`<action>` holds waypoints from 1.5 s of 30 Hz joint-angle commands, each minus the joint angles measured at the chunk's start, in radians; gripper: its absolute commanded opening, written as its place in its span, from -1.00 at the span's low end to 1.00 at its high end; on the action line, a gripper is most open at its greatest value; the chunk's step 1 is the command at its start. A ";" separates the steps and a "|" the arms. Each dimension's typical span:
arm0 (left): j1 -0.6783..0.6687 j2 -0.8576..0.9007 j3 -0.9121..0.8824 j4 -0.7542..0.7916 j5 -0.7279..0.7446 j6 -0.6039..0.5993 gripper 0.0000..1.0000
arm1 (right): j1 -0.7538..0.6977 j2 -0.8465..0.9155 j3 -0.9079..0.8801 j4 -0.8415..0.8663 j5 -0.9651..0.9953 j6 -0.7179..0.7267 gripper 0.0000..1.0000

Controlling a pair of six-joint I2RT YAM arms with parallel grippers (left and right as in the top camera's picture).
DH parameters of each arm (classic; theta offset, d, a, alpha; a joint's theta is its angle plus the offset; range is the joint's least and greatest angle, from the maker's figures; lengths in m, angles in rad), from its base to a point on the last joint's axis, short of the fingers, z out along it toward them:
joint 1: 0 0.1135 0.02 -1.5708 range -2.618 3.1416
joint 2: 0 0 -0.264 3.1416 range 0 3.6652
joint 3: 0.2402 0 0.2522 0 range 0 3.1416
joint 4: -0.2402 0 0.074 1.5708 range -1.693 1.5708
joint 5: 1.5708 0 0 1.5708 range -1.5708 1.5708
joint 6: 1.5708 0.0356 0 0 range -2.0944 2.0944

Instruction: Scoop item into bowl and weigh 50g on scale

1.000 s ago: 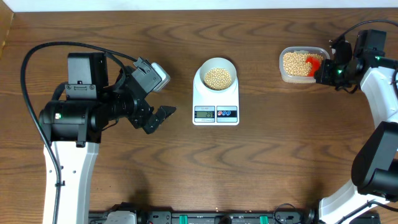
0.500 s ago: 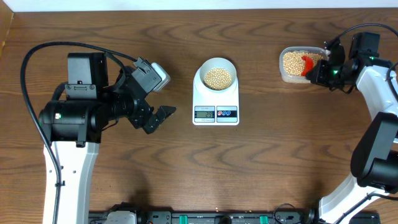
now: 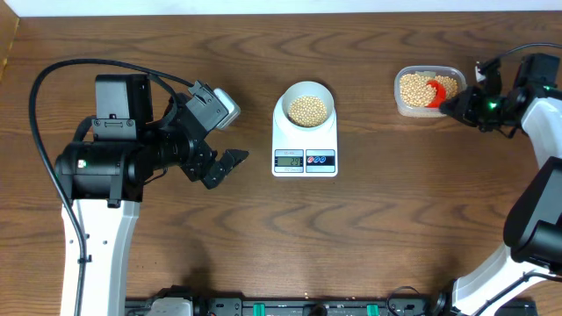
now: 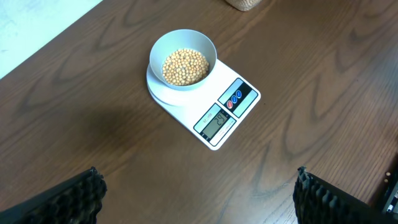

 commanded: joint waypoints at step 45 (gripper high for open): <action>0.004 -0.001 0.018 0.000 0.016 -0.002 0.97 | -0.135 0.012 -0.008 0.064 -0.476 0.111 -0.98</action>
